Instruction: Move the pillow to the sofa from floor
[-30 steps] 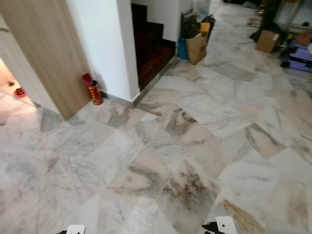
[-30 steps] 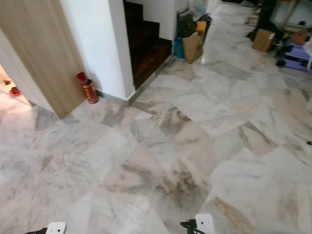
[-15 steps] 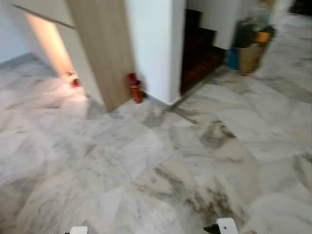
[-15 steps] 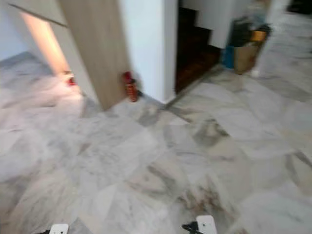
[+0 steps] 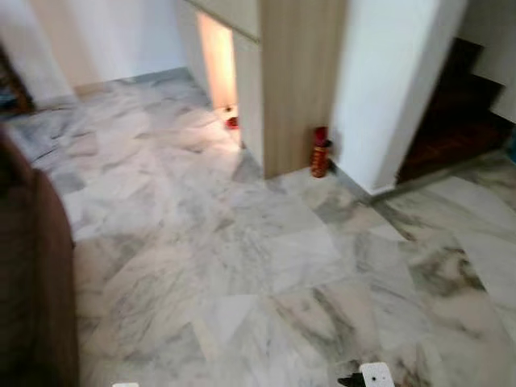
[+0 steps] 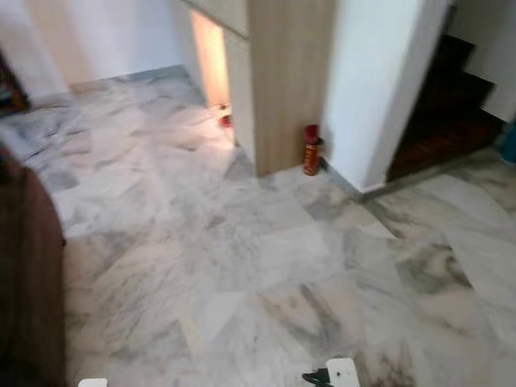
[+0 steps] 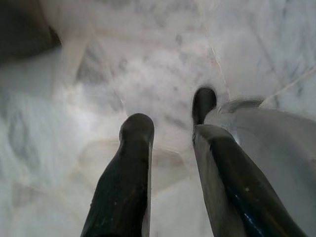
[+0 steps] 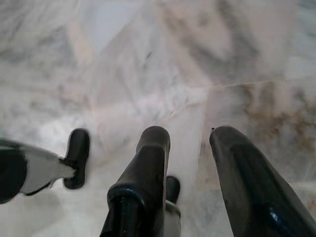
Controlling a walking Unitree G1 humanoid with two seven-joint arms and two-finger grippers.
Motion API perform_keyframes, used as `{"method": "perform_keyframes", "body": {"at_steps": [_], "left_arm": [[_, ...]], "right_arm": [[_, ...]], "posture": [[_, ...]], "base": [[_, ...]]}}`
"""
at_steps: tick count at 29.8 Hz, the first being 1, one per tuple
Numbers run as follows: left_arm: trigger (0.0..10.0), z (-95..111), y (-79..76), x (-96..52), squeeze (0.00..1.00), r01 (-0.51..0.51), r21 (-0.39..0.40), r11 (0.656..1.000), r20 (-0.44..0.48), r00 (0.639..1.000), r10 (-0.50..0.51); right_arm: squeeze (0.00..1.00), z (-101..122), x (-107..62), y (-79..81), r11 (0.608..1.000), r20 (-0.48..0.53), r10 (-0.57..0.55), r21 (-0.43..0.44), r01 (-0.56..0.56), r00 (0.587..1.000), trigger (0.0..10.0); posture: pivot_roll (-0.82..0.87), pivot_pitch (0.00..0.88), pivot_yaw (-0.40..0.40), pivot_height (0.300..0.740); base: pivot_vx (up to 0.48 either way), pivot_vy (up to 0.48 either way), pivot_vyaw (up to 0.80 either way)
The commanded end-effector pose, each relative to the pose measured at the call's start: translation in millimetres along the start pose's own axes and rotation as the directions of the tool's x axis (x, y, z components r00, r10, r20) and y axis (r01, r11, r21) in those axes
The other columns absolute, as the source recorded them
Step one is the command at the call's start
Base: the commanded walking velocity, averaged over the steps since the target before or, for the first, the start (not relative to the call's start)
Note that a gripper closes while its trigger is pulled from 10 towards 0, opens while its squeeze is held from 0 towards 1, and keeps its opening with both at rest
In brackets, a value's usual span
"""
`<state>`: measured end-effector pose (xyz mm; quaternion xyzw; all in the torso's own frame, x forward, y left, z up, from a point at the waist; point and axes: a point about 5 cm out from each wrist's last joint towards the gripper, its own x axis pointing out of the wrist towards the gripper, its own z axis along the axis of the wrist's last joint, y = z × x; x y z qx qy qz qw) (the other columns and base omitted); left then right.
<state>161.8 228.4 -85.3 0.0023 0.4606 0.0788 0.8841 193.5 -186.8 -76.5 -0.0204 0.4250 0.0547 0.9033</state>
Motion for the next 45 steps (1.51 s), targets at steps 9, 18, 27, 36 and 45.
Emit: {"method": "perform_keyframes", "body": {"at_steps": [9, 18, 27, 36, 45], "left_arm": [[10.0, -7, 2.9, -1.5, 0.0, -0.018, -0.01, 1.0, -0.026, 1.0, 0.017], [10.0, -9, 3.5, -1.7, 0.0, -0.026, -0.014, 1.0, -0.031, 0.999, 0.025], [10.0, -9, -6.2, -0.7, 0.0, -0.019, -0.046, 0.999, -0.038, 0.999, 0.017], [10.0, -11, -7.2, -1.0, 0.0, -0.022, -0.043, 0.999, -0.049, 0.999, 0.019], [10.0, -10, -2.3, -0.9, 0.0, -0.029, -0.044, 0.999, -0.05, 0.998, 0.027]], "right_arm": [[0.0, -7, -1.2, 3.2, 1.0, -0.021, 0.015, 0.006, -0.015, 1.0, 10.0], [0.0, -12, -2.1, 5.5, 0.999, -0.032, 0.027, 0.023, -0.026, 0.999, 10.0], [0.0, -10, -1.6, 3.9, 0.993, -0.026, 0.027, 0.112, -0.024, 0.999, 10.0], [0.0, -13, -1.7, 7.2, 0.994, -0.036, 0.043, 0.102, -0.039, 0.998, 10.0], [0.0, -10, -1.1, 9.2, 0.997, -0.025, 0.052, 0.056, -0.051, 0.998, 10.0]], "posture": [[0.0, 0.104, 0.021, 0.74], [0.01, 0.098, 0.023, 0.74], [0.0, 0.093, 0.023, 0.74], [0.0, 0.105, 0.024, 0.74], [0.01, 0.117, 0.026, 0.74]], "base": [[0.0, 0.0, 0.8], [0.0, 0.0, 0.8], [0.0, 0.0, 0.09], [0.0, 0.441, 0.0], [0.0, 0.47, 0.36]]}}
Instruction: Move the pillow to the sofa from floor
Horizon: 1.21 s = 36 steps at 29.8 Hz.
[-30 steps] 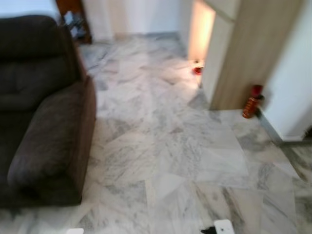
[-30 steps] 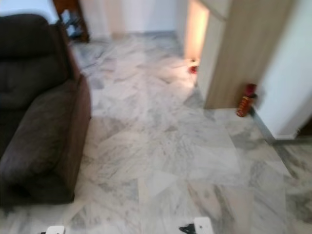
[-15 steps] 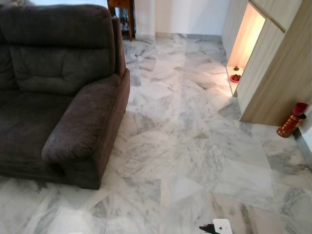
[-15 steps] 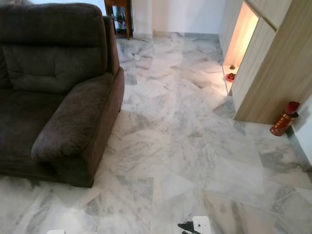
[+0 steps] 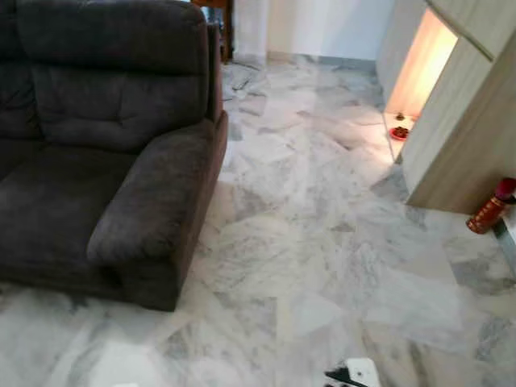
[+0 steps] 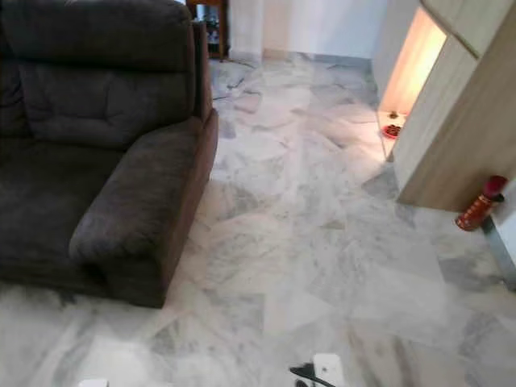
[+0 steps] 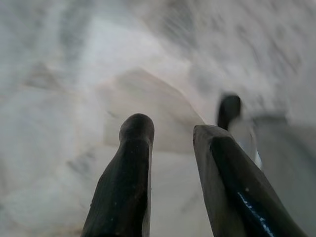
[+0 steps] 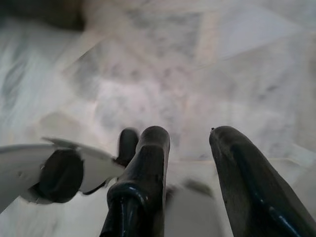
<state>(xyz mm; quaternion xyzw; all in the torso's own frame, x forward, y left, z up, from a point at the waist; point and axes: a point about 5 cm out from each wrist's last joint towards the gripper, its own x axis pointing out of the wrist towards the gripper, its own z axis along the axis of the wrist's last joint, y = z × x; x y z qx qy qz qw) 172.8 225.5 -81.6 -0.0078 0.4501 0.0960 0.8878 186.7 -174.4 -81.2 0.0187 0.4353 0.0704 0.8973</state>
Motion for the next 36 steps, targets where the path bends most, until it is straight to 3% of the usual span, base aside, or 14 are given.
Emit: {"method": "perform_keyframes", "body": {"at_steps": [1, 4, 36], "left_arm": [[10.0, -20.5, 2.7, -4.0, 0.0, -0.009, -0.008, 1.0, -0.07, 0.997, 0.009], [10.0, -21.8, 3.2, -4.4, 0.0, -0.011, -0.01, 1.0, -0.074, 0.997, 0.01], [10.0, -22.9, 2.2, -4.7, 0.0, -0.009, -0.015, 1.0, -0.07, 0.998, 0.008]], "right_arm": [[0.0, -3.0, -1.6, -4.0, 1.0, -0.008, -0.011, -0.002, 0.011, 1.0, 10.0], [0.0, -3.2, -1.2, -2.8, 0.998, 0.0, -0.016, 0.068, 0.016, 1.0, 10.0], [0.0, -2.1, -1.4, -5.7, 0.995, 0.001, -0.033, 0.097, 0.033, 0.999, 10.0]], "posture": [[0.01, 0.117, 0.026, 0.74], [0.01, 0.118, 0.026, 0.74], [0.01, 0.128, 0.027, 0.74]], "base": [[0.0, 0.469, 0.8], [0.0, 0.467, 0.0], [0.0, 0.472, 0.0]]}}
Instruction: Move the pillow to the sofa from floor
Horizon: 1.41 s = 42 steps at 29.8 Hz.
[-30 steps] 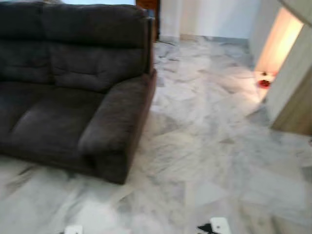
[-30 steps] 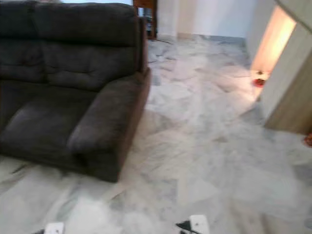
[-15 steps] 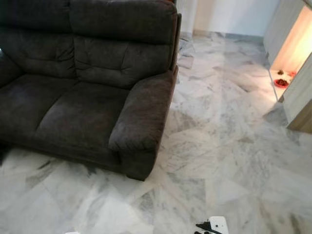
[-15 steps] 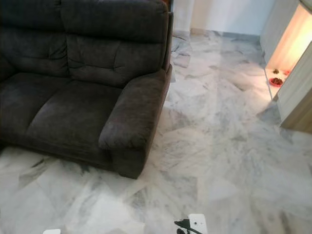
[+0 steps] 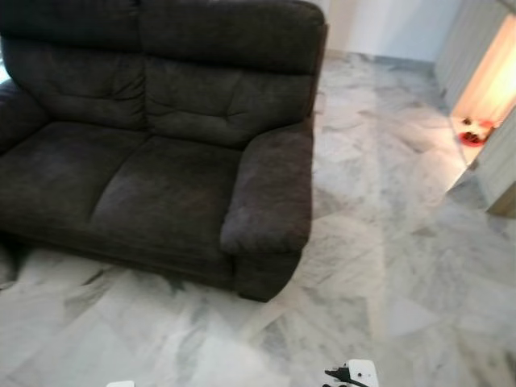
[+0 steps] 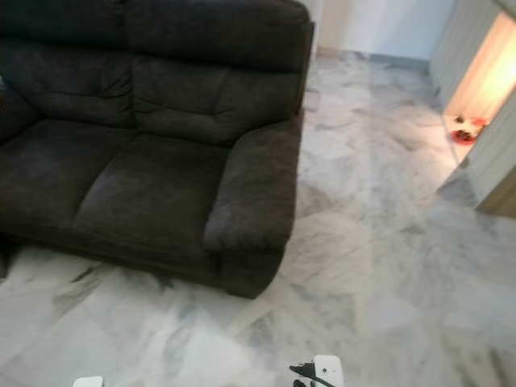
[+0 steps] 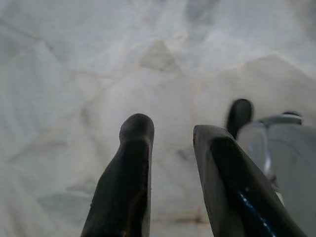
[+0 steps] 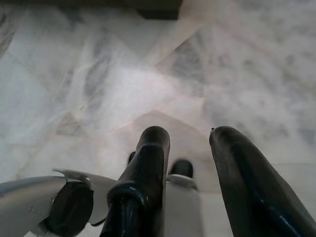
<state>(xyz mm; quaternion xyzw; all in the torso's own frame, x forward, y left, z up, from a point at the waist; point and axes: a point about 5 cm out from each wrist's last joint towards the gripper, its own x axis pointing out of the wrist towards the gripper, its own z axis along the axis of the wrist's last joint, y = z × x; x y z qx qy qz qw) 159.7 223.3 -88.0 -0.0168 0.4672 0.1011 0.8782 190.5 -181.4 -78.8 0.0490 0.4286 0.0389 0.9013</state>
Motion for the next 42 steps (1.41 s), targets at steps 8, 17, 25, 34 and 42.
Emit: {"method": "perform_keyframes", "body": {"at_steps": [8, 17, 25, 34, 42], "left_arm": [[10.0, -9, 2.9, -1.7, 0.0, -0.01, -0.007, 1.0, -0.032, 0.999, 0.009], [10.0, -10, 2.9, -1.8, 0.0, -0.009, -0.008, 1.0, -0.033, 0.999, 0.009], [10.0, -10, 2.7, -1.8, 0.0, -0.008, -0.009, 1.0, -0.033, 0.999, 0.008], [10.0, -10, 2.0, -1.8, 0.0, -0.006, -0.014, 1.0, -0.034, 0.999, 0.005], [10.0, -11, 2.3, -2.0, 0.0, -0.007, -0.018, 1.0, -0.035, 0.999, 0.006]], "right_arm": [[0.0, -7, -1.1, 1.9, 1.0, -0.019, 0.009, -0.005, -0.009, 1.0, 10.0], [0.0, -8, -1.0, 3.5, 1.0, -0.026, 0.011, -0.01, -0.012, 1.0, 10.0], [0.0, -10, -3.9, -6.8, 1.0, -0.035, -0.003, -0.014, 0.003, 0.999, 10.0], [0.0, -12, -4.7, -8.3, 1.0, -0.042, -0.004, -0.022, 0.003, 0.999, 10.0], [0.0, -16, -0.2, 14.9, 1.0, -0.054, 0.016, -0.022, -0.017, 0.998, 10.0]], "posture": [[0.01, 0.132, 0.028, 0.74], [0.01, 0.132, 0.028, 0.74], [0.02, 0.135, 0.026, 0.74], [0.02, 0.138, 0.022, 0.74], [0.02, 0.138, 0.022, 0.74]], "base": [[0.0, 0.48, 0.0], [0.0, 0.48, 0.0], [0.0, 0.48, 0.0], [0.0, 0.48, 0.0], [0.0, 0.48, 0.0]]}}
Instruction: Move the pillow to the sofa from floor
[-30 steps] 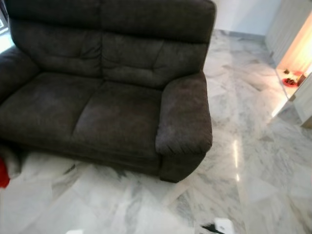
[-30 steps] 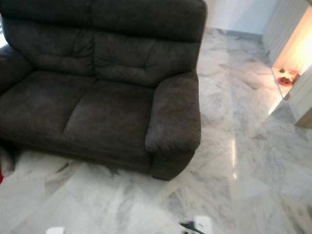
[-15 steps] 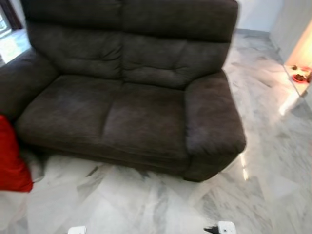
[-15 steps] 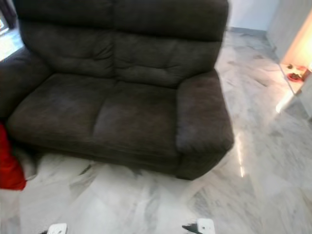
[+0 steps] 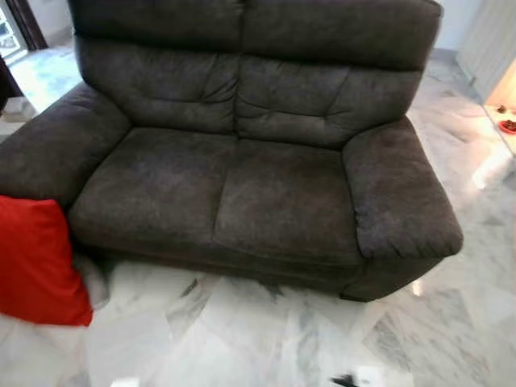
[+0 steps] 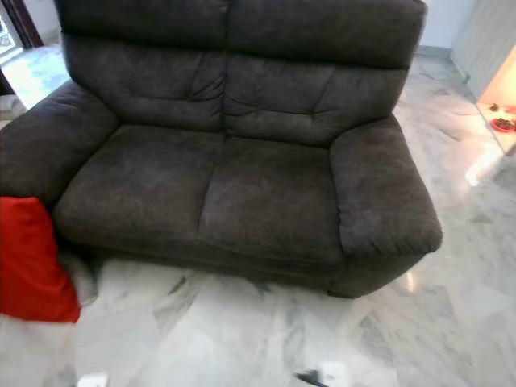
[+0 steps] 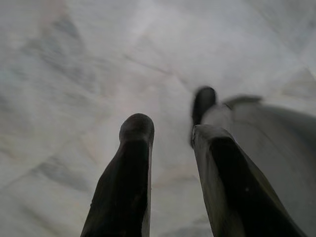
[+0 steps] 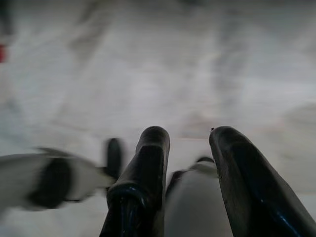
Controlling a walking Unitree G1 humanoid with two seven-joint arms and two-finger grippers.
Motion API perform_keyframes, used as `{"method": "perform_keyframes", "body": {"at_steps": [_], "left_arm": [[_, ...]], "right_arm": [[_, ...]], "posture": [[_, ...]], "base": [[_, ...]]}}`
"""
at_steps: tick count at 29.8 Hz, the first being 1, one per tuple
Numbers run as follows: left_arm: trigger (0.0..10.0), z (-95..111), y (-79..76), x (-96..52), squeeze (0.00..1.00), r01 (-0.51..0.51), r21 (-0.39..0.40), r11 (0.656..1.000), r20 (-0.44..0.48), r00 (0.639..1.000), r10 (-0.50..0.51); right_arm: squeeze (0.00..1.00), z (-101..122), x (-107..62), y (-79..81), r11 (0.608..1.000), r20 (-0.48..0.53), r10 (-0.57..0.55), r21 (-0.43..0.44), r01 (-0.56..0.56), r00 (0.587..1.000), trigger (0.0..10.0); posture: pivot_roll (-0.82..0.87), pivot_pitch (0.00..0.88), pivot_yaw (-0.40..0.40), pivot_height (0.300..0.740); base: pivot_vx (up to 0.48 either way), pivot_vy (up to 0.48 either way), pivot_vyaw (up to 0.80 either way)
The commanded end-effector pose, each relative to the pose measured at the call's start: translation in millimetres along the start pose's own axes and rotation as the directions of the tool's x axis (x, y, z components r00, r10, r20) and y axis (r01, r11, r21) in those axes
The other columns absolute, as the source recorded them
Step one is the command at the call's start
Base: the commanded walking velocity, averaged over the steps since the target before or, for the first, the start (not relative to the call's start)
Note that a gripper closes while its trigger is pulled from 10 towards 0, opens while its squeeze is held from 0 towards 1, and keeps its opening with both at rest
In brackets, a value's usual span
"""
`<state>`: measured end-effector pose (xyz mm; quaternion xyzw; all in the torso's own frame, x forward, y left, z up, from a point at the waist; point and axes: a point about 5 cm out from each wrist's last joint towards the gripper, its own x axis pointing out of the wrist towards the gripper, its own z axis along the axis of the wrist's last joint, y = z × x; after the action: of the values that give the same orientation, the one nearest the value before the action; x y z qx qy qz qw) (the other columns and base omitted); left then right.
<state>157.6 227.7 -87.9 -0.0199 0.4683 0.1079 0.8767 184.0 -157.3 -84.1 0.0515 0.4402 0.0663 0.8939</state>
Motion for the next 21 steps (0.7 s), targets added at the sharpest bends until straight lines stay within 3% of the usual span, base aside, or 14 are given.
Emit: {"method": "perform_keyframes", "body": {"at_steps": [1, 7, 12, 21], "left_arm": [[10.0, -10, -2.3, -1.5, 0.0, 0.003, -0.007, 1.0, -0.032, 0.999, -0.003], [10.0, -10, -2.2, -1.6, 0.0, 0.004, -0.008, 1.0, -0.032, 0.999, -0.004], [10.0, -12, -2.5, -1.9, 0.0, 0.005, -0.011, 1.0, -0.034, 0.999, -0.006], [10.0, -13, -3.9, -2.1, 0.0, 0.006, -0.018, 1.0, -0.035, 0.999, -0.006]], "right_arm": [[0.0, -7, -2.9, -7.3, 0.999, -0.025, -0.034, -0.005, 0.034, 0.999, 10.0], [0.0, -11, -4.5, -9.3, 0.999, -0.027, -0.05, -0.014, 0.05, 0.998, 10.0], [0.0, -11, -11.8, -33.7, 0.997, -0.021, -0.074, -0.026, 0.074, 0.997, 10.0], [0.0, -7, -15.5, -46.8, 0.995, -0.008, -0.087, -0.045, 0.086, 0.996, 10.0]], "posture": [[0.02, 0.14, 0.022, 0.74], [0.02, 0.142, 0.019, 0.74], [0.03, 0.136, 0.013, 0.74], [0.03, 0.121, 0.008, 0.74]], "base": [[0.0, 0.48, 0.0], [0.0, 0.48, 0.0], [0.0, 0.48, 0.0], [0.0, 0.48, 0.0]]}}
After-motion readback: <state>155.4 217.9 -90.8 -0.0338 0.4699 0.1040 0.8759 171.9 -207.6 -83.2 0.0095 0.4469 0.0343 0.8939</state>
